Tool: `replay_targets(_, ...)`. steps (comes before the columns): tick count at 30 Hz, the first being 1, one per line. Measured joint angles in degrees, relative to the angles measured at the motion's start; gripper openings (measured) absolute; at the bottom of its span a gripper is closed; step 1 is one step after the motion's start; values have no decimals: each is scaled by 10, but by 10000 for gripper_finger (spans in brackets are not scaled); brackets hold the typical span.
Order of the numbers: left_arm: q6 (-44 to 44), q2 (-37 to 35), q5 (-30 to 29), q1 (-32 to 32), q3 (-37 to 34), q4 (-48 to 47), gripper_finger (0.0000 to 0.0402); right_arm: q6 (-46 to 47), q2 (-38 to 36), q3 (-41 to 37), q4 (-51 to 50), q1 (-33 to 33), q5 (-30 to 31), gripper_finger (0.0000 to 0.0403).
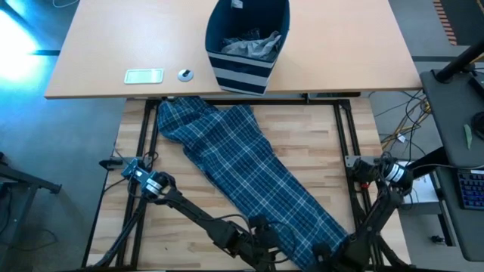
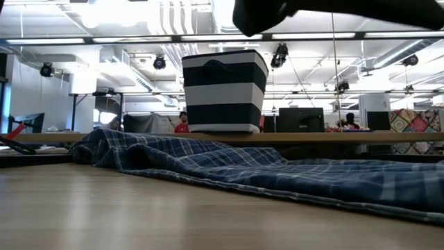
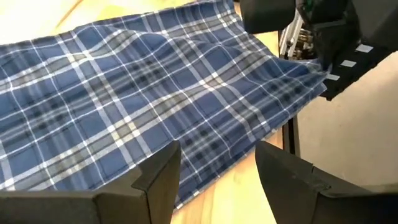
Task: Fold Laundry from Bin
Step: Fold the blue patterned pants
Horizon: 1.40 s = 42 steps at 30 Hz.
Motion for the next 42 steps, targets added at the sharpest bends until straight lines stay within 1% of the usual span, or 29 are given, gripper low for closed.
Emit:
replay_targets(4,2,4,3,14,0,65,191,14,-24,0,-11,-11,-11,99)
replay_targets(8,0,18,-18,22,-4,121,191,24,-76,10,-49,-14,7,150)
replay_targets(11,-4,37,-25,25,-8,138,191,42,-120,7,-117,-12,25,175)
replay_targets(14,-17,60,-24,27,-8,148,191,68,-160,-10,-200,-11,44,191)
replay_targets(17,-31,82,-21,28,-8,163,191,103,-197,-59,-233,-9,71,196)
replay_targets(20,-51,98,-13,28,-8,173,191,153,-221,-138,-218,-4,74,192)
replay_targets(22,-68,108,-13,27,-8,175,191,182,-226,-195,-187,3,63,187)
replay_targets(25,-89,126,1,24,-8,175,191,218,-227,-269,-100,12,23,180)
replay_targets(27,-100,131,11,21,-8,181,191,242,-219,-308,-40,14,-3,175)
replay_targets(29,-110,133,22,18,-7,182,191,267,-209,-332,-17,21,-11,171)
replay_targets(32,-116,131,29,17,-6,177,191,279,-201,-350,-19,24,-27,167)
replay_targets(36,-115,115,41,17,-8,144,191,256,-205,-347,-25,23,-68,168)
replay_targets(39,-117,93,45,22,-8,103,191,228,-230,-316,-65,24,-98,172)
replay_targets(42,-94,56,49,33,-8,72,191,197,-261,-278,-123,21,-97,176)
